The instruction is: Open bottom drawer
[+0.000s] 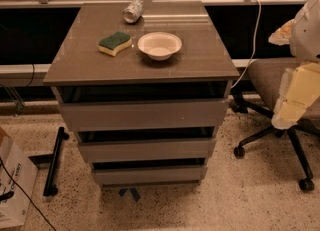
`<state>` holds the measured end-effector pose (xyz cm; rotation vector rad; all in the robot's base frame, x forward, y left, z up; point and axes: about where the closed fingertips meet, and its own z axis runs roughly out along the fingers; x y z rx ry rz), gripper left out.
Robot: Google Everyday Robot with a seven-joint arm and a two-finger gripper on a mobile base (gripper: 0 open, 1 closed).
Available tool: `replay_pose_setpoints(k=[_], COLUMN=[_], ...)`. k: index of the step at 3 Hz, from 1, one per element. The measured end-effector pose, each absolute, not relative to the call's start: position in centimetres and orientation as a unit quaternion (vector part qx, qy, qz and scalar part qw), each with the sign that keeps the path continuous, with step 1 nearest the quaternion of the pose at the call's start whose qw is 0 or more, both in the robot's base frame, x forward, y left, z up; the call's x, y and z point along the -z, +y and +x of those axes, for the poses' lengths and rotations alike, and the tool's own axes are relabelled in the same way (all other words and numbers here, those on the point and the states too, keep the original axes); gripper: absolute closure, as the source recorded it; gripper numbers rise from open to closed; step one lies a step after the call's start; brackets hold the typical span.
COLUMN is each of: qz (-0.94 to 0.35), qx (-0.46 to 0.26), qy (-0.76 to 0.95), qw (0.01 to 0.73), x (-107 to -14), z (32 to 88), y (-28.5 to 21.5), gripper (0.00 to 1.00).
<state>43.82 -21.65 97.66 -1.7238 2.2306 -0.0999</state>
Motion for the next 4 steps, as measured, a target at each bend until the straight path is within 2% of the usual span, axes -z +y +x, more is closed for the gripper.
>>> replay_pose_setpoints(k=[2,4], qz=[-0.589,-0.547], qx=[0.049,0.049], qy=[0.788,0.812], qw=[0.175,0.199], x=[-96.6,-91.0], z=[44.3,46.8], y=[-21.3,-20.5], gripper=[0.0,0.0])
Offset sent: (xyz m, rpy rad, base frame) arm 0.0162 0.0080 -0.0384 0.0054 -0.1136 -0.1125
